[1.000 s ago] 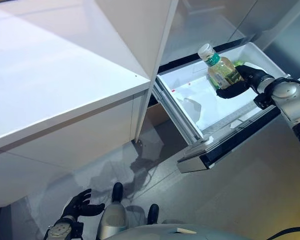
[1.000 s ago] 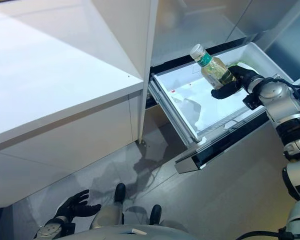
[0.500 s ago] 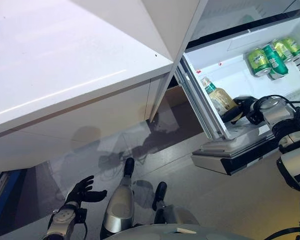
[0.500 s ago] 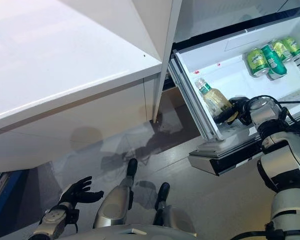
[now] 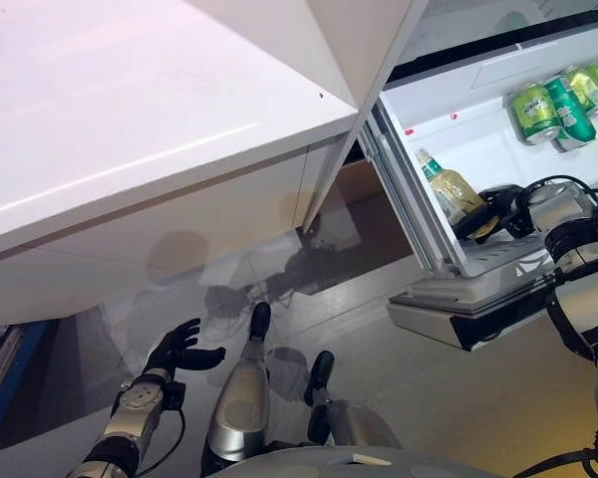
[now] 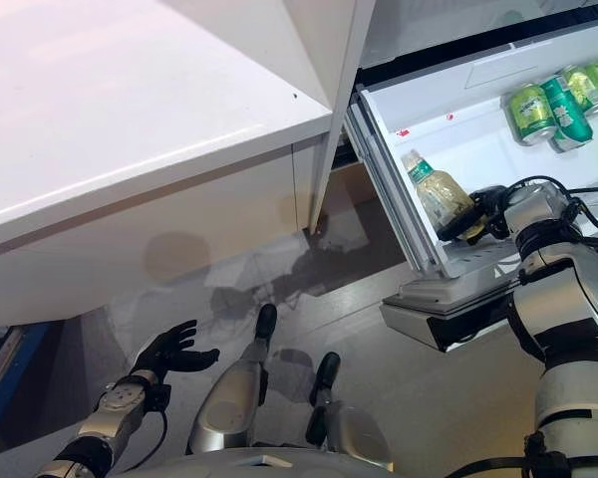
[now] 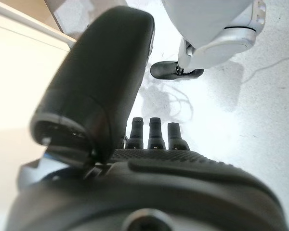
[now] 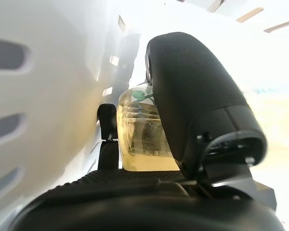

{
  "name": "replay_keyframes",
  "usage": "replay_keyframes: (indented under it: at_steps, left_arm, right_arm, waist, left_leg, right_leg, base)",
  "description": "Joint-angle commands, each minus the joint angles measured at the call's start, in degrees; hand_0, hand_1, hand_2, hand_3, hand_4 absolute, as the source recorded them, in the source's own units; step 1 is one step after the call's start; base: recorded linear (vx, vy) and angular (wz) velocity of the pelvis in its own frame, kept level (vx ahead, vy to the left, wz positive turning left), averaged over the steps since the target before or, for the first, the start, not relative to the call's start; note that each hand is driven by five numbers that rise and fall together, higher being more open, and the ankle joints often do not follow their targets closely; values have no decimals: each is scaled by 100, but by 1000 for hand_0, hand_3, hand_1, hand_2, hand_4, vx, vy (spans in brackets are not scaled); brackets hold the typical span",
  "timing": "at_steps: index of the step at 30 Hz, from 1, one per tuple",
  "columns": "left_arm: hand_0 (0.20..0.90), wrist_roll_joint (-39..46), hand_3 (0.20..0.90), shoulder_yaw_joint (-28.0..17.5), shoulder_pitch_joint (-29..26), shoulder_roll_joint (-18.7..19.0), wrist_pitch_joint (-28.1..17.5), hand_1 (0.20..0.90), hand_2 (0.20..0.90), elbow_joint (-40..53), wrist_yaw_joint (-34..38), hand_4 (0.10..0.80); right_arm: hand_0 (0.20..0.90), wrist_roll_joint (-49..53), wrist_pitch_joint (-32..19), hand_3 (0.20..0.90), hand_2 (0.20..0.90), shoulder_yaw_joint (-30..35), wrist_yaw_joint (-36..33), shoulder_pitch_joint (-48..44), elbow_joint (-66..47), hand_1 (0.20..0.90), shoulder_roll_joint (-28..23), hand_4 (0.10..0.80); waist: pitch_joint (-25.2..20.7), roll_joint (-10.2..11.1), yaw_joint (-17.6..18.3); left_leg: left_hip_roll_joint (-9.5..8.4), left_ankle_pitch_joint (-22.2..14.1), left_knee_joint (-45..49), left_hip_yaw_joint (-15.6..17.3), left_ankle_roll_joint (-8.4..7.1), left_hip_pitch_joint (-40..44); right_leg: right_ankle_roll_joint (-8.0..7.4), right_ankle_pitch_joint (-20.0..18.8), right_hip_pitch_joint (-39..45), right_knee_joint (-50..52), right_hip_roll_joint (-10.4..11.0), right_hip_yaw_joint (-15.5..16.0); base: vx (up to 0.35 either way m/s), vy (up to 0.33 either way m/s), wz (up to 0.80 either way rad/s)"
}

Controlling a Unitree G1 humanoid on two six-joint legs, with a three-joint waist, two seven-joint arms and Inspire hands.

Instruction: Put drinks into fridge and close the fridge

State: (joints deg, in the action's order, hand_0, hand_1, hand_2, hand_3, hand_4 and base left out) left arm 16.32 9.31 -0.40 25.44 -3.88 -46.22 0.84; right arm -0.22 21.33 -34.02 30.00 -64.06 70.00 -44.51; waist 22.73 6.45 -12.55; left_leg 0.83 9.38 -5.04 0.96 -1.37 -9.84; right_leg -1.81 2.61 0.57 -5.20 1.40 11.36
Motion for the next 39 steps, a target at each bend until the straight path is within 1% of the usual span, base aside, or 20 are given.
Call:
replay_keyframes:
  at_steps: [1, 4, 5, 6, 7, 8, 9, 10, 11, 16, 19, 24, 31, 39]
  left_arm:
    - [900, 232, 900, 349, 324, 243, -72, 900, 900, 307, 78, 800]
    - [900, 248, 900, 350, 318, 265, -33, 900, 900, 368, 64, 800]
    - [900, 248, 900, 356, 314, 277, -19, 900, 900, 394, 57, 800]
    - [900, 249, 900, 357, 314, 281, -16, 900, 900, 401, 54, 800]
    - [900, 272, 900, 361, 308, 301, 0, 900, 900, 428, 38, 800]
    - [900, 293, 900, 375, 307, 316, 28, 900, 900, 476, 54, 800]
    - [900, 295, 900, 369, 309, 313, 35, 900, 900, 490, 57, 800]
    - [900, 301, 900, 372, 310, 314, 43, 900, 900, 496, 62, 800]
    - [900, 308, 900, 375, 303, 318, 61, 900, 900, 508, 67, 800]
    - [900, 332, 900, 389, 294, 332, 77, 900, 900, 516, 89, 800]
    - [900, 375, 900, 304, 336, 405, 431, 900, 900, 816, 56, 800]
    - [900, 446, 900, 96, 107, 488, 771, 900, 900, 780, -132, 800]
    - [900, 563, 900, 70, -152, 450, 750, 900, 900, 404, -260, 800]
    - [900, 516, 900, 74, -307, 387, 736, 900, 900, 128, -282, 800]
  right_arm:
    - [300, -54, -106, 200, 300, -124, -342, -907, 38, 300, -383, 100]
    - [300, -84, -130, 200, 300, -106, -353, -904, 47, 300, -382, 100]
    - [324, -96, -128, 227, 324, -103, -364, -898, 40, 324, -378, 127]
    - [399, -104, -127, 315, 399, -106, -379, -896, 35, 399, -376, 215]
    - [582, -93, -120, 529, 582, -115, -404, -895, 20, 582, -372, 429]
    - [620, -101, -107, 573, 620, -112, -421, -890, -9, 620, -373, 473]
    - [691, -121, -122, 656, 691, -97, -464, -863, -21, 691, -358, 556]
    - [742, -123, -130, 716, 742, -88, -494, -848, -30, 742, -355, 616]
    - [900, -131, -137, 900, 900, -71, -520, -841, -32, 900, -351, 800]
    - [900, -121, -182, 900, 900, -26, -655, -851, -15, 900, -373, 800]
    - [900, -166, -128, 900, 900, 44, -821, -786, -121, 900, -310, 800]
    - [900, -201, -393, 900, 900, 102, -902, -861, -109, 900, -467, 800]
    - [900, -65, -495, 900, 900, -1, -1002, -895, -279, 900, -578, 800]
    - [900, -102, -515, 900, 900, -55, -929, -899, -358, 900, -548, 800]
  waist:
    - [-171, -217, -147]
    - [-157, -236, -153]
    - [-149, -245, -155]
    - [-147, -247, -154]
    - [-138, -256, -148]
    - [-128, -259, -143]
    - [-122, -260, -140]
    - [-123, -257, -136]
    - [-122, -257, -134]
    - [-128, -259, -132]
    - [-188, -290, -118]
    - [-304, -333, -16]
    - [-386, -379, 133]
    - [-504, -350, 205]
  left_leg:
    - [-269, -685, 107, -290, 45, -59]
    - [-275, -675, 112, -297, 46, -90]
    - [-280, -669, 116, -299, 46, -107]
    - [-281, -667, 117, -298, 47, -112]
    - [-279, -667, 115, -295, 48, -114]
    - [-280, -668, 114, -297, 49, -111]
    - [-282, -666, 116, -293, 51, -112]
    - [-281, -668, 115, -291, 52, -112]
    - [-282, -666, 118, -290, 53, -113]
    - [-281, -665, 118, -286, 58, -112]
    - [-289, -671, 123, -276, 61, -66]
    - [-258, -684, 112, -198, 72, -34]
    - [-239, -703, 92, -69, 83, 78]
    - [-191, -727, 87, 63, 66, 224]
  right_leg:
    - [-160, -636, -844, 177, -52, 73]
    - [-157, -634, -877, 189, -54, 76]
    - [-154, -633, -891, 194, -56, 75]
    - [-153, -633, -897, 197, -55, 76]
    - [-154, -630, -909, 203, -52, 81]
    - [-154, -630, -911, 206, -51, 79]
    - [-153, -630, -917, 210, -53, 73]
    - [-153, -629, -922, 214, -54, 72]
    - [-154, -631, -925, 216, -54, 71]
    - [-152, -632, -927, 220, -59, 63]
    - [-145, -610, -892, 232, -46, 51]
    - [-131, -610, -942, 263, -34, 5]
    - [-119, -605, -923, 281, -1, -52]
    - [-133, -612, -786, 241, 24, -54]
  base:
    - [0, 0, 0]
    - [-1, 1, 3]
    - [0, 0, 0]
    - [0, 0, 0]
    - [0, 0, 0]
    - [0, 0, 0]
    - [0, 0, 0]
    - [0, 0, 0]
    - [0, 0, 0]
    - [2, 6, 0]
    - [25, 51, -1]
    - [-6, 50, -2]
    - [-38, 62, -7]
    - [-4, 6, -1]
